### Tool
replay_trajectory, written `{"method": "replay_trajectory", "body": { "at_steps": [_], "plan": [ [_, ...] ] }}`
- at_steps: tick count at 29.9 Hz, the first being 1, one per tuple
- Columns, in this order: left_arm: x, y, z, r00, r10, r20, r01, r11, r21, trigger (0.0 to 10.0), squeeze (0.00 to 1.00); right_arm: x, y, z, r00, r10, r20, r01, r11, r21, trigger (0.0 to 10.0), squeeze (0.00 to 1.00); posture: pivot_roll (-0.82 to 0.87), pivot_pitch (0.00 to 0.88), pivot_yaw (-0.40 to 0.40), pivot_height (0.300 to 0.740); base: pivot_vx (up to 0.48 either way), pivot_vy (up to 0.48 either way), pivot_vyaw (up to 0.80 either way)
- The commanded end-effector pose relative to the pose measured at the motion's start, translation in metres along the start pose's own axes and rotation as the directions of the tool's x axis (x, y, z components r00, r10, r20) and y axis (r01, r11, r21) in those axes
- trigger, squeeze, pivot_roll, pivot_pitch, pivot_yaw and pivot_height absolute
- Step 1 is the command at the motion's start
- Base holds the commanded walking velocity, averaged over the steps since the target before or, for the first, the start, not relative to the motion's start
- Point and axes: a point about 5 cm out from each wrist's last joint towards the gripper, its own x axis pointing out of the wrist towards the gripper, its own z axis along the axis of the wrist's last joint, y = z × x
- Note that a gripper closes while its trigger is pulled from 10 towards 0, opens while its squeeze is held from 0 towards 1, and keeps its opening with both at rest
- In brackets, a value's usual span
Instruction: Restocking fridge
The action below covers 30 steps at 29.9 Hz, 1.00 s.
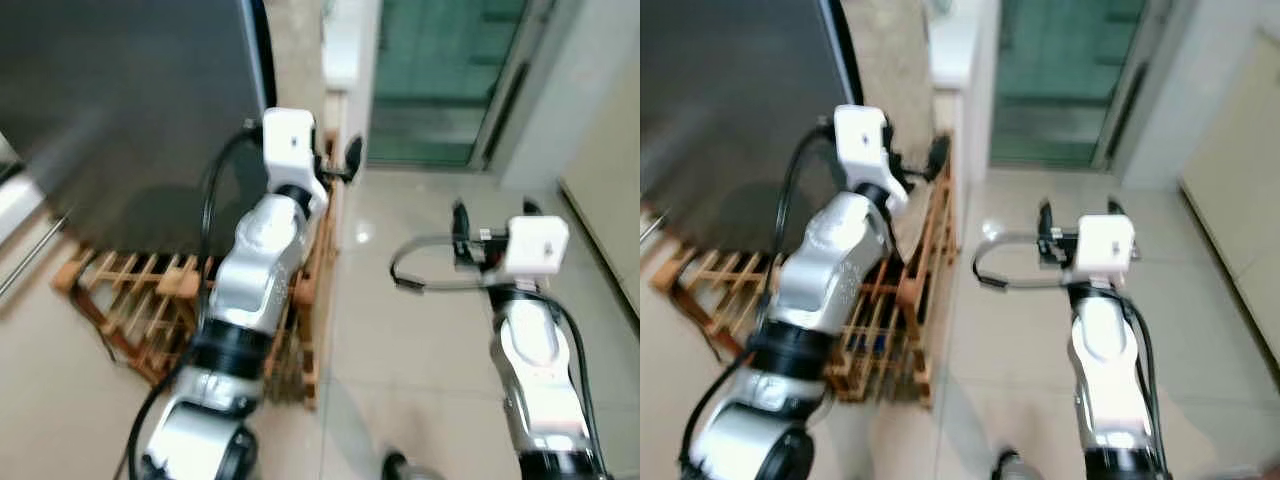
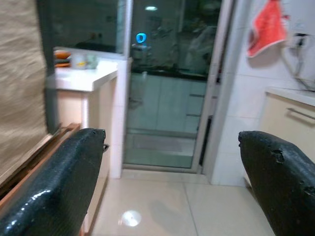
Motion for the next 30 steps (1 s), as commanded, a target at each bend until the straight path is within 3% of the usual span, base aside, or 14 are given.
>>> {"method": "replay_trajectory", "body": {
  "at_steps": [1, 5, 7, 8, 9, 10, 11, 12, 15, 19, 22, 30],
  "plan": [
    [0.003, 0.002, 0.001, 1.000, 0.014, -0.019, -0.014, 1.000, -0.027, 10.0, 0.00, 0.003, 0.001, 0.004, 1.000, -0.003, 0.007, 0.003, 1.000, 0.008, 10.0, 0.00, -0.12, 0.000, 0.072, 0.740, 0.000, 0.000, 0.00],
    [0.001, 0.004, 0.003, 1.000, -0.022, 0.005, 0.021, 1.000, 0.015, 10.0, 0.00, 0.003, 0.001, 0.005, 1.000, -0.001, 0.011, 0.001, 1.000, 0.008, 10.0, 0.00, -0.12, 0.000, 0.074, 0.740, 0.000, 0.000, 0.00],
    [-0.005, 0.008, 0.006, 0.997, -0.063, 0.041, 0.060, 0.995, 0.073, 10.0, 0.00, 0.002, 0.000, 0.006, 1.000, -0.001, 0.015, 0.001, 1.000, 0.006, 10.0, 0.00, -0.12, 0.000, 0.076, 0.740, 0.000, 0.000, 0.00],
    [-0.019, 0.023, 0.012, 0.990, -0.096, 0.100, 0.085, 0.991, 0.103, 10.0, 0.00, -0.001, -0.003, 0.009, 1.000, -0.005, 0.024, 0.005, 1.000, 0.003, 10.0, 0.00, -0.12, 0.000, 0.085, 0.740, 0.000, 0.000, 0.00],
    [-0.019, 0.023, 0.012, 0.990, -0.096, 0.100, 0.085, 0.991, 0.103, 10.0, 0.00, -0.001, -0.003, 0.009, 1.000, -0.005, 0.024, 0.005, 1.000, 0.003, 10.0, 0.00, -0.12, 0.000, 0.085, 0.740, 0.000, 0.000, 0.00],
    [-0.033, 0.042, 0.012, 0.990, -0.076, 0.118, 0.064, 0.992, 0.105, 10.0, 0.00, -0.004, -0.006, 0.010, 1.000, -0.010, 0.026, 0.010, 1.000, 0.003, 10.0, 0.00, -0.12, 0.000, 0.084, 0.740, 0.000, 0.000, 0.00],
    [-0.033, 0.042, 0.012, 0.990, -0.076, 0.118, 0.064, 0.992, 0.105, 10.0, 0.00, -0.004, -0.006, 0.010, 1.000, -0.010, 0.026, 0.010, 1.000, 0.003, 10.0, 0.00, -0.12, 0.000, 0.084, 0.740, 0.000, 0.000, 0.00],
    [-0.048, 0.062, 0.005, 0.996, -0.016, 0.092, 0.008, 0.996, 0.091, 10.0, 0.00, -0.008, -0.008, 0.008, 1.000, -0.016, 0.015, 0.015, 1.000, 0.006, 10.0, 0.00, -0.11, 0.000, 0.078, 0.740, 0.000, 0.000, 0.00],
    [-0.064, 0.079, -0.007, 0.996, 0.070, 0.051, -0.073, 0.996, 0.049, 10.0, 0.00, -0.010, -0.008, 0.003, 1.000, -0.020, -0.008, 0.020, 1.000, 0.016, 10.0, 0.00, -0.10, 0.000, 0.067, 0.740, 0.000, 0.000, 0.00],
    [-0.068, 0.072, -0.015, 0.995, 0.094, 0.040, -0.096, 0.995, 0.033, 10.0, 0.00, -0.004, -0.005, 0.000, 1.000, -0.008, -0.022, 0.009, 0.999, 0.032, 10.0, 0.00, -0.07, 0.000, 0.048, 0.740, 0.000, 0.000, 0.00],
    [-0.061, 0.058, -0.008, 0.994, 0.062, 0.091, -0.066, 0.997, 0.039, 10.0, 0.00, 0.006, -0.001, 0.003, 1.000, 0.021, -0.014, -0.020, 0.999, 0.024, 10.0, 0.00, -0.05, 0.000, 0.031, 0.740, 0.000, 0.000, 0.20],
    [-0.058, 0.054, 0.003, 0.993, 0.015, 0.114, -0.024, 0.997, 0.075, 10.0, 0.00, 0.014, 0.004, 0.006, 1.000, 0.018, 0.001, -0.018, 0.999, 0.035, 10.0, 0.00, -0.05, 0.000, 0.036, 0.740, 0.000, 0.000, 0.52]
  ]
}}
